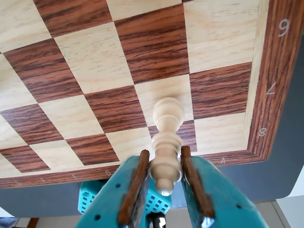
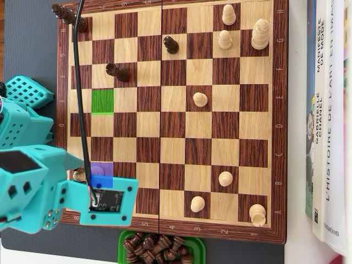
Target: Play chess
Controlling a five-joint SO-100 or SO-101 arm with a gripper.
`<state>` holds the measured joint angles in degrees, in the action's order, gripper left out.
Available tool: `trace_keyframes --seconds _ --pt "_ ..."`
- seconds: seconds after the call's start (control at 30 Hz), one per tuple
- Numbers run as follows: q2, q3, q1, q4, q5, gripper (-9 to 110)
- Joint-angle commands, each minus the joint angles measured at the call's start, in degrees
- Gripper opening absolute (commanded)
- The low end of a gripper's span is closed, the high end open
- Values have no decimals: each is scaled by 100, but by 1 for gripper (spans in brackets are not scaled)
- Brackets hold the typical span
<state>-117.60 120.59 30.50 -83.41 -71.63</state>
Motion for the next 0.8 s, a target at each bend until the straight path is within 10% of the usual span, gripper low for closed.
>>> trace_keyframes --seconds 0.0,0.77 --pt "-290 -290 0 -9 -26 6" --pt "-1090 -211 -2004 -475 -1099 6"
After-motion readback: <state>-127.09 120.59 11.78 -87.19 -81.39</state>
